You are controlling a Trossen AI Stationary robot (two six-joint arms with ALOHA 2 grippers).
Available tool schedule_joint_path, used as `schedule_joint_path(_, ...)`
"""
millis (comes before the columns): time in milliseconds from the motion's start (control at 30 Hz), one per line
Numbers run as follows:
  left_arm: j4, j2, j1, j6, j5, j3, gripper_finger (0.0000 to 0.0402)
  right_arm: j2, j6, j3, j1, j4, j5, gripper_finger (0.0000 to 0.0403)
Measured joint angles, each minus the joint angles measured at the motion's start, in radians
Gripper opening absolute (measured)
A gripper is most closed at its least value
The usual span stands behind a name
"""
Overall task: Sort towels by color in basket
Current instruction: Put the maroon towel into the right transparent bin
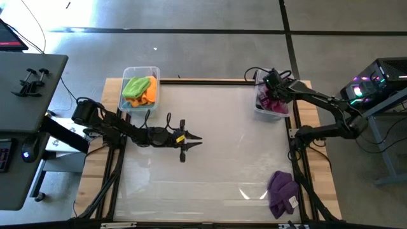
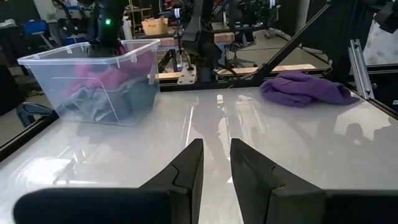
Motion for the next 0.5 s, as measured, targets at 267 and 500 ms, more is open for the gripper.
schedule_joint_path(267, -0.004, 0.000, -0.001, -0.006, 0.000, 0.000, 0.0066, -0.001, -0.027, 0.020, 0.000, -0.011, -0.001, 0.0195)
schedule_joint_path(500, -0.004, 0.000, -0.001, -0.015, 0.000, 0.000, 0.0066, -0.067, -0.026, 0.092, 0.011, -0.033, -0.013, 0.0204)
